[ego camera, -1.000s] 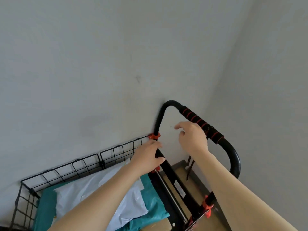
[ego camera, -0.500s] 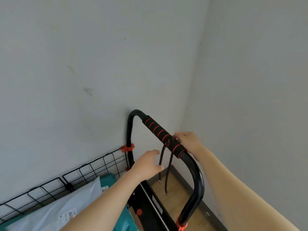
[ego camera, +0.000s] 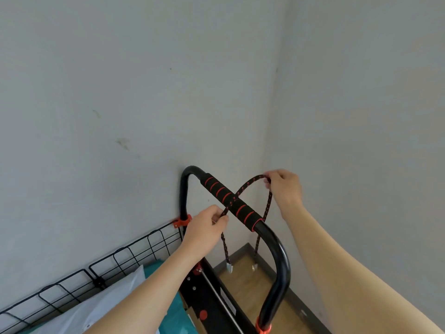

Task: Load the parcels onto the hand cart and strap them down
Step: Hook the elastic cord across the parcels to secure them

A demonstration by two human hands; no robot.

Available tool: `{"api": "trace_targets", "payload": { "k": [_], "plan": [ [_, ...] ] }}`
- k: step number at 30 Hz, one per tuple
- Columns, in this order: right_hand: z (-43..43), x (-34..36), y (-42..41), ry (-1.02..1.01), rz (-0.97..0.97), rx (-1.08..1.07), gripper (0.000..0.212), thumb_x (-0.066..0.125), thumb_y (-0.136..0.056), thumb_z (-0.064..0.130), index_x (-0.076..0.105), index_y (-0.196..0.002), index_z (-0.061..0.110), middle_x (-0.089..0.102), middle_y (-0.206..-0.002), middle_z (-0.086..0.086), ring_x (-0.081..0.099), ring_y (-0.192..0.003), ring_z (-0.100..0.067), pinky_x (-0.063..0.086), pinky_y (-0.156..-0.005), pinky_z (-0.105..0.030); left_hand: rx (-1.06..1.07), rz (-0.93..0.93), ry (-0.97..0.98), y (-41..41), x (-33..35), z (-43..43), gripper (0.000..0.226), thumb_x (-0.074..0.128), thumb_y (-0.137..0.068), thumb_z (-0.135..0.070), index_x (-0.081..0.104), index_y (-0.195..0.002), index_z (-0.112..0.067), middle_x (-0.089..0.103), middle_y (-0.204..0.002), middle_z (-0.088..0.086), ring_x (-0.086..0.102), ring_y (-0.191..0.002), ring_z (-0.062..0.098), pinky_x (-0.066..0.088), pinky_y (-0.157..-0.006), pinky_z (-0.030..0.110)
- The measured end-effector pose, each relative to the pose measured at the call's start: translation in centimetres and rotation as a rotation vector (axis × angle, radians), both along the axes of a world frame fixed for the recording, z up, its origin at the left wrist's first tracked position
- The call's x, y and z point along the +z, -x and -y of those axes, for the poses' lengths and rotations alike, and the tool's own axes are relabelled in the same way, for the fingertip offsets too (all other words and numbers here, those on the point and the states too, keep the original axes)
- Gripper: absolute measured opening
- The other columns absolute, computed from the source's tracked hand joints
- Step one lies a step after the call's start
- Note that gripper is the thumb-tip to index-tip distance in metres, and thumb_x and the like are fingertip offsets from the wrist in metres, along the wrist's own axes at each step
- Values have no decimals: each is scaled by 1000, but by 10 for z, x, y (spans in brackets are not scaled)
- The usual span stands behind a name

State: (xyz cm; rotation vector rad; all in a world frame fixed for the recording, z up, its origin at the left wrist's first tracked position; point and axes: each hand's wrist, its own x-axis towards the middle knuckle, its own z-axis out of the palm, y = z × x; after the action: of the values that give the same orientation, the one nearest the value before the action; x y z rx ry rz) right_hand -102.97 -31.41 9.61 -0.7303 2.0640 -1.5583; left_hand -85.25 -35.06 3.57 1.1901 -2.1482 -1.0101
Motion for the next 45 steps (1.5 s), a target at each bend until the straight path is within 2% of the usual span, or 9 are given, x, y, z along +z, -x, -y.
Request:
{"api": "trace_targets", "payload": {
  "k": [6, 9, 11, 14, 22, 27, 32, 40, 45],
  "plan": [
    [-2, 57, -48, 246, -189, -26, 41, 32, -87, -1, 68, -94, 18, 64, -97, 1, 50, -65, -9, 41, -58, -10, 73, -151, 90, -30, 26, 4, 10, 54, -92, -26, 59, -88, -19, 54, -69, 1, 47, -62, 9, 46, -63, 26],
    [-1, 77, -83, 306, -364, 18, 46, 34, -81, -11, 68, -94, 17, 57, -107, 7, 51, -93, -9, 39, -79, -13, 97, -228, 24, -54, 33, 7, 10, 55, -92, -29, 60, -87, -22, 60, -75, 7, 58, -68, 17, 57, -73, 39],
    [2, 90, -106, 368, -471, 30, 42, 40, -81, -12, 69, -95, 14, 56, -106, 8, 50, -101, -9, 36, -81, -8, 125, -229, 34, -72, 35, 8, 13, 53, -93, -29, 61, -87, -20, 62, -76, 3, 61, -66, 11, 55, -68, 27],
    [7, 110, -142, 490, -515, 50, 30, 48, -86, -6, 70, -93, 14, 57, -100, 9, 54, -103, -14, 41, -88, -19, 177, -154, 70, -102, 35, 5, 27, 50, -95, -29, 59, -85, -6, 60, -71, 2, 53, -54, 1, 40, -53, 10],
    [17, 137, -236, 658, -546, 125, 34, 46, -84, -3, 71, -94, 18, 51, -86, 16, 55, -92, -19, 42, -79, -20, 306, 99, -66, -211, -7, 2, 21, 52, -95, -28, 62, -91, -11, 68, -84, 7, 64, -82, 23, 50, -77, 36],
    [22, 135, -294, 728, -613, 216, 32, 48, -85, -1, 72, -97, 15, 62, -94, 5, 58, -93, -21, 48, -79, -30, 438, -63, -120, -261, -14, 1, 15, 54, -92, -22, 61, -84, -12, 66, -77, 7, 62, -74, 24, 48, -72, 33],
    [33, 117, -337, 577, -776, 220, 23, 51, -93, 18, 71, -104, 22, 67, -84, 5, 47, -81, -16, 36, -62, -28, 521, -129, -60, -288, -9, 4, 4, 60, -88, -14, 63, -88, -17, 65, -80, -6, 59, -78, 8, 39, -65, 15],
    [37, 35, -326, 90, -519, 210, 39, 34, -95, 9, 62, -119, 22, 61, -107, -4, 53, -78, -21, 40, -65, -29, 676, -161, -188, -359, -31, -6, 11, 64, -86, -12, 59, -95, -15, 62, -76, -13, 58, -83, 18, 41, -72, 29],
    [27, 11, -330, -31, -500, 156, 43, 31, -95, 8, 60, -122, 25, 52, -119, -2, 49, -78, -18, 38, -70, -29, 725, -174, -201, -389, -41, -12, 18, 56, -89, -3, 55, -101, -18, 62, -96, 0, 56, -89, 20, 41, -70, 27]
  ]
}}
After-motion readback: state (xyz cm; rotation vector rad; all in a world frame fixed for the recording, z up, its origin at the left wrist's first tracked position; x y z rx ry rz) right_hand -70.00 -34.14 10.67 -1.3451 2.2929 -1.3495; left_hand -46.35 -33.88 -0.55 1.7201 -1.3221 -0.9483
